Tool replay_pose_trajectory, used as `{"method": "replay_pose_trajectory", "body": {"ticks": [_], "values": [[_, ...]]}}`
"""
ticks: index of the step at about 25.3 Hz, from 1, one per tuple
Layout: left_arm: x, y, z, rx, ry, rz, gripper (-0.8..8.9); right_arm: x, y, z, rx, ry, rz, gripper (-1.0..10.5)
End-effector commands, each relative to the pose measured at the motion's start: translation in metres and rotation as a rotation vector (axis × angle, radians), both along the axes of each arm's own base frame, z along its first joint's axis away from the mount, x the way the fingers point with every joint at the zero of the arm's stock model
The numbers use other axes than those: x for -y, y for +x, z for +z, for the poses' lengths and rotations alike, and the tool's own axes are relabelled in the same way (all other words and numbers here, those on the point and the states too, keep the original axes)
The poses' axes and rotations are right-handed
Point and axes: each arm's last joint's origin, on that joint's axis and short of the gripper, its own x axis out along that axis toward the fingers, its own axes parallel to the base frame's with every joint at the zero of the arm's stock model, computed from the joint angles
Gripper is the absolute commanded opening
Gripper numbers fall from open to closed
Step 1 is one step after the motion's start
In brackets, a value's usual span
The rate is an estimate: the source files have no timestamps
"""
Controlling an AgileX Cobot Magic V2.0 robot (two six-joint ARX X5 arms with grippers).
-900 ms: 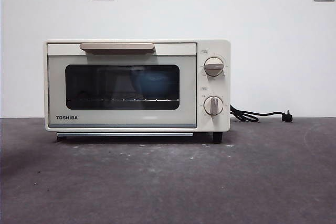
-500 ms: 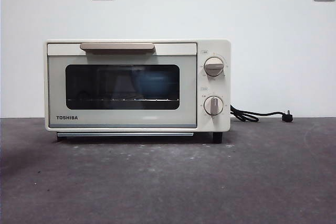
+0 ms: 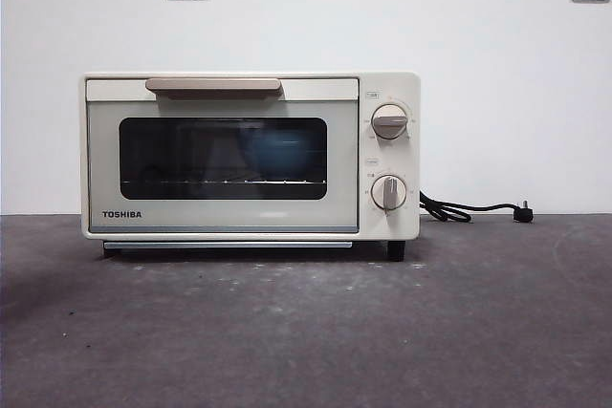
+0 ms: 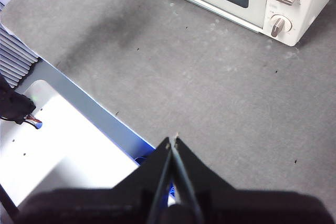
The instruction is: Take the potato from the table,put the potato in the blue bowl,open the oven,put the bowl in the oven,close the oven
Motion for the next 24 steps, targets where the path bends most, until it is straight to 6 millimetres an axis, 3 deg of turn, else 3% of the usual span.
{"method": "replay_pose_trajectory", "body": {"ticks": [1, 10, 13, 19, 24], "values": [[0.0, 0.001, 0.0, 0.049, 0.059, -0.029, -0.04, 0.002, -0.003, 0.001, 0.006, 0.012, -0.005, 0.0], [-0.007, 0.013, 0.029, 0.481, 0.233, 0.125, -0.04, 0.009, -0.012, 0.004, 0.033, 0.033, -0.005, 0.0], [-0.01, 0.01, 0.027, 0.619, 0.246, 0.17, -0.04, 0.012, -0.015, 0.005, 0.044, 0.041, -0.005, 0.0], [-0.015, 0.012, -0.015, 0.788, 0.264, 0.304, -0.04, 0.017, -0.022, 0.007, 0.063, 0.057, -0.004, 0.0], [-0.016, 0.013, -0.067, 0.753, 0.277, 0.336, -0.04, 0.02, -0.026, 0.008, 0.076, 0.067, -0.004, 0.0]]}}
